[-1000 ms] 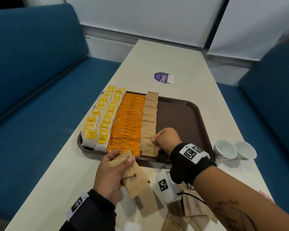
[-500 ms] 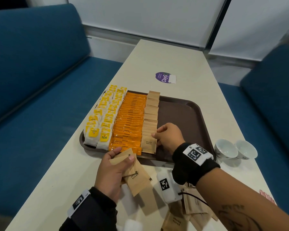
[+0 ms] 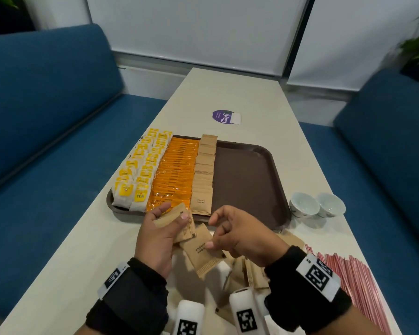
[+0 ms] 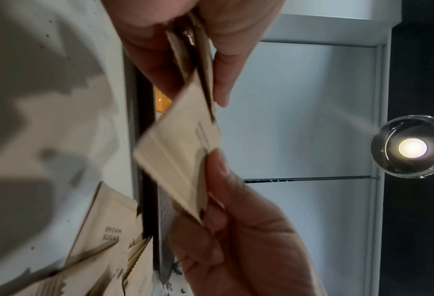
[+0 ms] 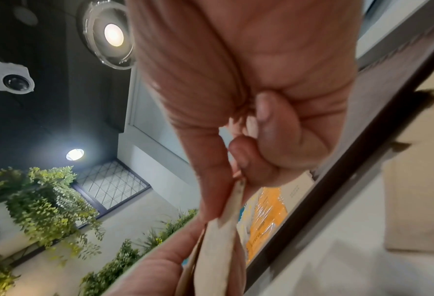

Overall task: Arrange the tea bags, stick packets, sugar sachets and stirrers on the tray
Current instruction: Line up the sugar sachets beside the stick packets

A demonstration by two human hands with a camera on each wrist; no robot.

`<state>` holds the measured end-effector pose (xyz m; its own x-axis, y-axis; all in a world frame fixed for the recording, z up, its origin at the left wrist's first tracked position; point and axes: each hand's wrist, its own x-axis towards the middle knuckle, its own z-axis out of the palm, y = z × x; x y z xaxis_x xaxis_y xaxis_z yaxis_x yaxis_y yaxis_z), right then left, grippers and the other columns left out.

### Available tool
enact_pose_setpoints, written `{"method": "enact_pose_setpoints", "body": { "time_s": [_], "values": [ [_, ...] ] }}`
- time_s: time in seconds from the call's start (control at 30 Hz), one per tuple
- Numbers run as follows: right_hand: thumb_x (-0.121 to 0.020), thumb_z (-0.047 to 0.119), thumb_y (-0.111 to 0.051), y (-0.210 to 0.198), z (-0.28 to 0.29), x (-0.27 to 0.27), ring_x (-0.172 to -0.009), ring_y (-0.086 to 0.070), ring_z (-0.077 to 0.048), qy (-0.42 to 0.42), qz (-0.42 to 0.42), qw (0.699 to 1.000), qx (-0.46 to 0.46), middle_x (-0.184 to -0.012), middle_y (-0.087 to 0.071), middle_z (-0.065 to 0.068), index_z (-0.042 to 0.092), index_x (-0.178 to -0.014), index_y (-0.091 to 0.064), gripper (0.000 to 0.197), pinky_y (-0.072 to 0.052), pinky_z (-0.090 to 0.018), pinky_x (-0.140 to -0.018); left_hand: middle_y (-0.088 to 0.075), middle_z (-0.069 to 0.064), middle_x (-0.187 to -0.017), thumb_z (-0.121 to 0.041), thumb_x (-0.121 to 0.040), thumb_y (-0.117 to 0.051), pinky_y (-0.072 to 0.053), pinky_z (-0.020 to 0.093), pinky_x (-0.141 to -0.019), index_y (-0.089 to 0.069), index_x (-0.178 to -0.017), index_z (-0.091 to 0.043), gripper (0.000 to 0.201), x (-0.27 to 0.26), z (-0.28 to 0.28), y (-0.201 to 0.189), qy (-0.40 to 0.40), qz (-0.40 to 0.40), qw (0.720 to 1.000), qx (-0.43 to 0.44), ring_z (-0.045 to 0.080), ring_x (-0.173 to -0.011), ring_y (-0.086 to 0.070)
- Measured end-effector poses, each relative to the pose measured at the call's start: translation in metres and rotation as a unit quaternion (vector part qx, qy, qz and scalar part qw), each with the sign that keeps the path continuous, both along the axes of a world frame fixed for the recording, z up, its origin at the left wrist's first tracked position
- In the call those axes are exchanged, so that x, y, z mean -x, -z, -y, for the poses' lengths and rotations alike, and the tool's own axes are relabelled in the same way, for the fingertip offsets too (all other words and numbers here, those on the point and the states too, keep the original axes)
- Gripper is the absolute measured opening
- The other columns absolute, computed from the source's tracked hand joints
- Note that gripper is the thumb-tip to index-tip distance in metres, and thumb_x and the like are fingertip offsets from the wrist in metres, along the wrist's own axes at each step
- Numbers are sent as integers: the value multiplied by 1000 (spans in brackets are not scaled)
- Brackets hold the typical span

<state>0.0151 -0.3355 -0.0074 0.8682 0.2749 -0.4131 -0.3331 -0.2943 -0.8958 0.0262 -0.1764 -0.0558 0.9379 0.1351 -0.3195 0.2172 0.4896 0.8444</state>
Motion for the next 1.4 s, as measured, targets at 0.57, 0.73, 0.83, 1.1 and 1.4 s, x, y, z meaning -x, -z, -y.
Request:
{"method": "enact_pose_setpoints", "body": {
  "time_s": [0.57, 0.73, 0.83, 1.1, 1.4],
  "values": [
    [-92, 12, -58, 18, -8, -42, -99, -61, -15, 185, 90, 972, 111, -110, -64, -4, 16, -98, -58, 7, -55, -26, -80, -59, 5, -102, -15, -95, -51, -50, 27, -47, -54, -113, -21, 20, 12, -18, -2, 3, -74, 997, -5, 18, -86, -55],
    [-90, 11, -61, 25, -19, -65, -106, -59, -20, 162, 57, 972, 163, -116, -62, -8, 16, -96, -55, 10, -53, -31, -90, -59, 6, -100, -11, -96, -45, -48, 30, -54, -56, -117, -19, 25, 12, -27, -1, 20, -87, 996, 10, 20, -84, -55],
    [-88, 9, -63, 30, -19, -71, -106, -60, -20, 161, 49, 967, 191, -116, -62, -8, 19, -86, -53, 14, -53, -32, -90, -57, 6, -102, -9, -95, -43, -46, 34, -62, -58, -114, -18, 26, 9, -32, -1, 25, -93, 995, 14, 24, -90, -53],
    [-79, 11, -74, 45, -20, -83, -98, -63, -20, 178, 24, 956, 231, -105, -63, -5, 14, -94, -55, 24, -56, -30, -82, -55, 5, -97, 1, -91, -38, -45, 36, -65, -58, -104, -20, 32, -6, -39, -7, 53, -91, 994, 31, 24, -84, -52],
    [-81, 13, -73, 32, -17, -74, -75, -54, -5, 197, 56, 959, 195, -91, -54, 5, 13, -102, -51, 31, -37, -13, -50, -59, 8, -101, 8, -90, -42, -48, 34, -60, -52, -115, -19, 38, -8, -24, -8, 114, -90, 989, 34, 25, -83, -57]
  ]
}}
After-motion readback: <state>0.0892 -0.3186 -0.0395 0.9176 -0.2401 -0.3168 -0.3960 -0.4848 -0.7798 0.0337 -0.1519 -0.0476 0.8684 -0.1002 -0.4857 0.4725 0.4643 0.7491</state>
